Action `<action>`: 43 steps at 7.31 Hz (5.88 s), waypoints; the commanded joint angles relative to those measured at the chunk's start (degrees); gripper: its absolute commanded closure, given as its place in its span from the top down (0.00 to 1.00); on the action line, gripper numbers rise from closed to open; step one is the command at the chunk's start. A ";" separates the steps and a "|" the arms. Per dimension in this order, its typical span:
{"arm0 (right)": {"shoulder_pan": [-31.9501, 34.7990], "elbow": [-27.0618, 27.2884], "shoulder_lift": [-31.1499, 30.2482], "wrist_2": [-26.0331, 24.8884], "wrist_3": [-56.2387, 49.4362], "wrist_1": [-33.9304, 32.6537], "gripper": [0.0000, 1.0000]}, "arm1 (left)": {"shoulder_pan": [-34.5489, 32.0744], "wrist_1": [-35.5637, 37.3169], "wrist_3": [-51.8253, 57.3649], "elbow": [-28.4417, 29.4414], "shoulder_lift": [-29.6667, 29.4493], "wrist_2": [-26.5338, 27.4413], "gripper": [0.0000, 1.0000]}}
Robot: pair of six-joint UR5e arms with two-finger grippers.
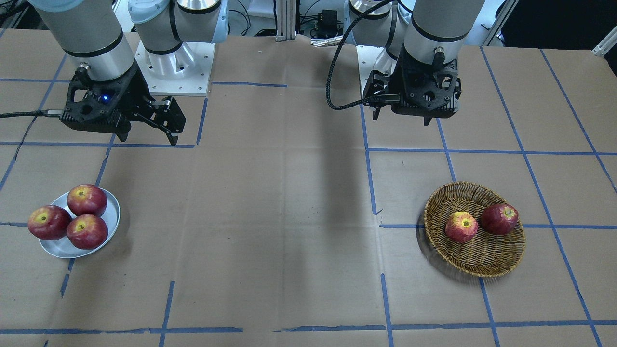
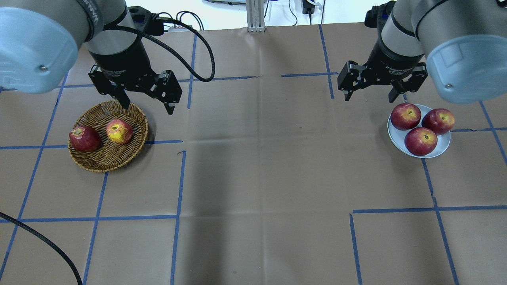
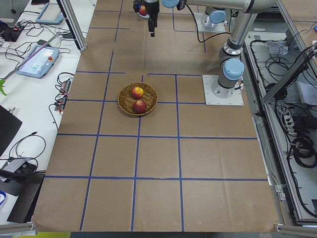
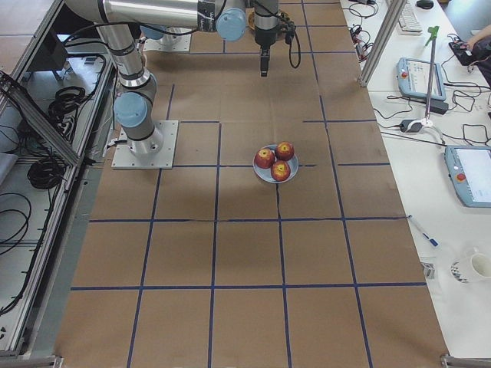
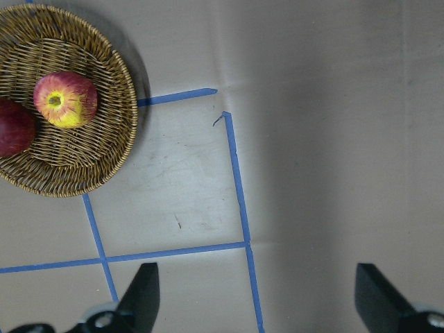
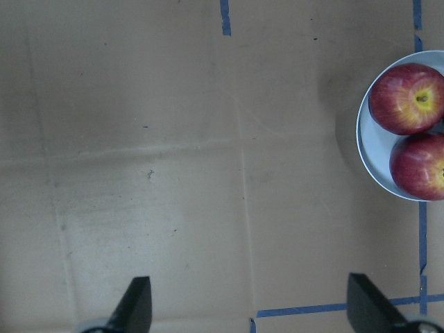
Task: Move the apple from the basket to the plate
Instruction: 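Move the left gripper toward the wicker basket, then lower the left gripper into the basket and grasp the yellow-red apple, then lift the yellow-red apple and carry it toward the table center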
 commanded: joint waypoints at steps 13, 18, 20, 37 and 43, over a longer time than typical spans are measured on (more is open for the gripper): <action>0.00 0.62 0.00 -0.09 -0.09 0.00 1.00 | 7.60 9.70 20.36 -4.58 -1.42 -0.37 0.98; 0.00 0.62 0.00 -0.09 -0.09 0.00 1.00 | 17.64 33.45 43.20 -13.94 -13.95 0.07 0.98; 0.00 0.62 0.00 0.00 -0.09 0.00 1.00 | 19.65 37.09 43.38 -14.63 -18.37 0.07 0.98; 0.00 0.62 0.00 0.00 -0.08 -0.09 1.00 | -0.85 31.64 2.18 -9.48 -18.63 -0.72 0.28; 0.00 0.62 -0.09 0.00 0.00 -0.09 1.00 | -22.96 32.08 -22.10 15.25 -40.97 -1.86 0.28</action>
